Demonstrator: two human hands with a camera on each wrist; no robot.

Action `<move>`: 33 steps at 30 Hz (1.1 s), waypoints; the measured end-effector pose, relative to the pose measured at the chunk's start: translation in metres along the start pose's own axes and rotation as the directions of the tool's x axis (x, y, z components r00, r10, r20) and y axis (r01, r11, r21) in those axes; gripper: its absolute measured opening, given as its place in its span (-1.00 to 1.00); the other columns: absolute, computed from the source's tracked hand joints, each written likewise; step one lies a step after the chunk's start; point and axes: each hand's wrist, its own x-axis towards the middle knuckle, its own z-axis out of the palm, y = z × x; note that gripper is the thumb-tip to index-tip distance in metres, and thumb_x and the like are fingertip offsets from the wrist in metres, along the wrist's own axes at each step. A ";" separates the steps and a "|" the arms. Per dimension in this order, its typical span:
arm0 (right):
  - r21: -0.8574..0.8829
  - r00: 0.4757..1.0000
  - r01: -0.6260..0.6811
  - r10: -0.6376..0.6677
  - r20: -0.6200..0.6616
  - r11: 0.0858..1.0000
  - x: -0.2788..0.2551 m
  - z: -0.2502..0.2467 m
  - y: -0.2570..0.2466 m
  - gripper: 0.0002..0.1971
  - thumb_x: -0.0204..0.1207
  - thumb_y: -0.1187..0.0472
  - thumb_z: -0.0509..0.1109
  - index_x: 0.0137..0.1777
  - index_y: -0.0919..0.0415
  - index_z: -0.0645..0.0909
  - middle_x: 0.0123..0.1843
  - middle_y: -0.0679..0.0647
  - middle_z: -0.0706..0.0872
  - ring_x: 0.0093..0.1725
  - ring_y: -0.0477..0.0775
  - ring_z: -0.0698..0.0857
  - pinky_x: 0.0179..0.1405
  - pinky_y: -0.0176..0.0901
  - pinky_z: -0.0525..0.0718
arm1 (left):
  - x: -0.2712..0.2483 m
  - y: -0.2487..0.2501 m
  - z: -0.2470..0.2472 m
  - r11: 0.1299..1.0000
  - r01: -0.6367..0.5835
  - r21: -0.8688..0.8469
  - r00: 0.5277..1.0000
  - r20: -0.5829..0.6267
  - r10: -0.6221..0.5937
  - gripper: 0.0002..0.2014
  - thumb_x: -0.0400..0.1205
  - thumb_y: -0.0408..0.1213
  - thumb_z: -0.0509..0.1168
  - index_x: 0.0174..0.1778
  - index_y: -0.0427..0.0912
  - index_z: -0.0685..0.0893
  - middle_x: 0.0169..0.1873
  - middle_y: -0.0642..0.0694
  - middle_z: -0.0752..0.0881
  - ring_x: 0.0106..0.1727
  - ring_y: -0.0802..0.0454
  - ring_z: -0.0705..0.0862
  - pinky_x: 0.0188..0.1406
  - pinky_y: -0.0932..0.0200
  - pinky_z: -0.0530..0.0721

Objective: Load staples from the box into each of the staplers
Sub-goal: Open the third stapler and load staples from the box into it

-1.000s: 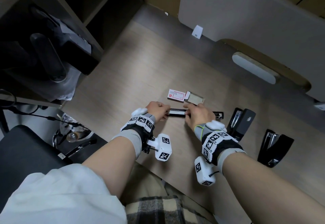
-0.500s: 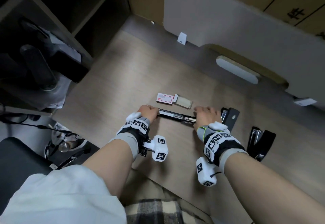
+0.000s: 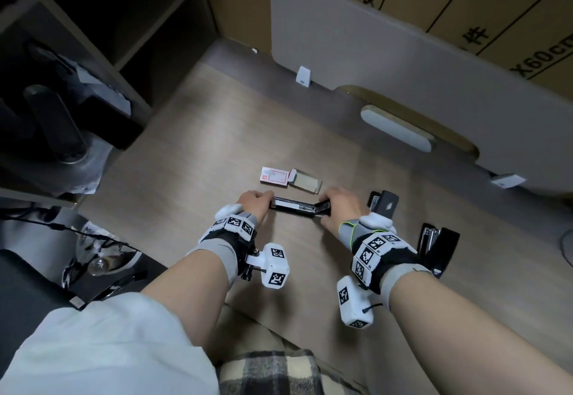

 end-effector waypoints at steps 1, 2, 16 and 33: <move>0.012 1.000 0.023 -0.023 -0.009 1.000 0.003 -0.001 -0.005 -0.65 0.40 0.22 0.50 0.20 0.02 0.65 0.20 0.05 0.65 0.19 0.18 0.65 0.02 -0.17 0.50 | -0.001 0.001 -0.001 1.000 -0.001 -0.014 1.000 0.012 0.001 -0.62 0.23 0.11 0.27 -0.32 -0.14 0.70 -0.41 -0.15 0.72 -0.38 -0.14 0.60 -0.21 0.09 0.57; 0.006 0.999 0.044 -0.044 -0.013 0.999 0.006 -0.002 -0.009 -0.64 0.40 0.22 0.51 0.20 0.03 0.64 0.20 0.07 0.66 0.18 0.19 0.66 0.02 -0.15 0.52 | -0.002 0.002 -0.001 1.000 -0.004 -0.021 1.000 0.031 0.005 -0.62 0.27 0.12 0.25 -0.33 -0.15 0.68 -0.41 -0.15 0.71 -0.37 -0.13 0.59 -0.20 0.09 0.56; -0.190 0.987 0.156 -0.146 0.065 0.969 0.039 0.037 -0.049 -0.77 0.42 0.02 0.47 0.08 -0.06 0.74 0.04 0.09 0.69 0.21 0.22 0.57 0.20 -0.01 0.59 | 0.017 -0.014 -0.014 0.991 -0.009 -0.136 0.966 0.255 0.044 -0.50 0.31 0.22 0.55 -0.13 -0.17 0.77 -0.39 -0.11 0.74 -0.40 -0.01 0.58 -0.29 0.16 0.53; -0.072 0.994 0.036 -0.029 0.103 0.997 0.035 0.040 -0.041 -0.58 0.43 0.01 0.42 0.31 -0.14 0.58 0.20 0.00 0.69 0.22 0.17 0.65 0.03 -0.09 0.62 | 0.025 -0.003 -0.016 0.978 0.091 -0.185 0.955 0.294 -0.033 -0.63 0.47 0.12 0.47 -0.25 -0.16 0.69 -0.49 -0.06 0.61 -0.51 0.01 0.48 -0.36 0.19 0.49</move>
